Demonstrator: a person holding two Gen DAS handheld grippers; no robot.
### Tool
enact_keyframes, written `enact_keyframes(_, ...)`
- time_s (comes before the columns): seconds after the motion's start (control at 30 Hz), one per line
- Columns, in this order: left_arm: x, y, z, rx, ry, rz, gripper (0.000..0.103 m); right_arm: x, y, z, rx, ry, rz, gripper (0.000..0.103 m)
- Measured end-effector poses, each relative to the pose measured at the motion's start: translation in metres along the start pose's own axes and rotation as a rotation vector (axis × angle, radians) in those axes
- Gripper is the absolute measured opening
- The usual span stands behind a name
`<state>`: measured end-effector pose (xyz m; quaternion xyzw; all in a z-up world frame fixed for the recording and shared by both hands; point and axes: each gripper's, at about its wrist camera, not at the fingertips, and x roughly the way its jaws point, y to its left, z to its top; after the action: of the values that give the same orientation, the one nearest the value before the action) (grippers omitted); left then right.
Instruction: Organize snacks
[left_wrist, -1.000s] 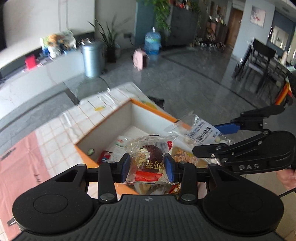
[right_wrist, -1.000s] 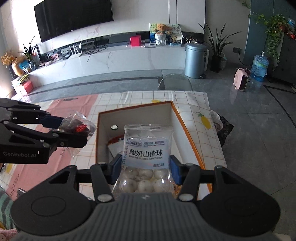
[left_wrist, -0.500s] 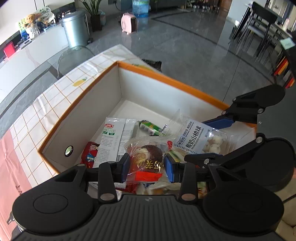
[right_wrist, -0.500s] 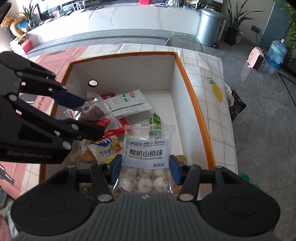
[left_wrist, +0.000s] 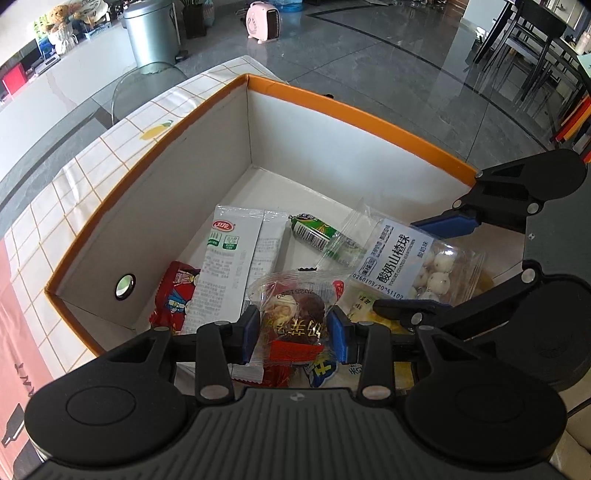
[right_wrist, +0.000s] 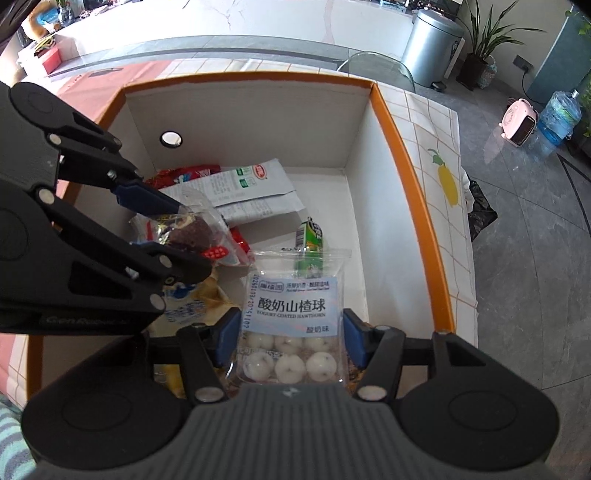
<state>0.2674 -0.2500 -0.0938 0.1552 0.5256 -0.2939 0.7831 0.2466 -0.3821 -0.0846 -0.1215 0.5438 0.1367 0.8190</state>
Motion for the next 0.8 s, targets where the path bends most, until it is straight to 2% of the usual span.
enact_keyframes(0.27,-0.004,0.003,0.000,0.000,-0.005,-0.001,0.047,0.001,0.001,0.004,0.002,0.016,-0.018,0.059)
enact_keyframes(0.4,-0.012,0.004,-0.002,0.000,-0.037,0.012,0.055,-0.005,0.004,0.007,-0.008,0.017,-0.031,0.062)
enact_keyframes(0.53,-0.030,0.007,-0.005,-0.028,-0.069,0.017,0.066,-0.017,0.007,0.011,0.001,0.022,-0.046,0.073)
enact_keyframes(0.67,-0.061,0.008,-0.013,-0.062,-0.131,0.024,0.068,-0.041,0.007,0.012,0.051,0.008,-0.045,0.078)
enact_keyframes(0.8,-0.107,0.004,-0.032,-0.101,-0.236,0.065,0.071,-0.078,0.013,0.009,0.116,-0.052,-0.021,0.081)
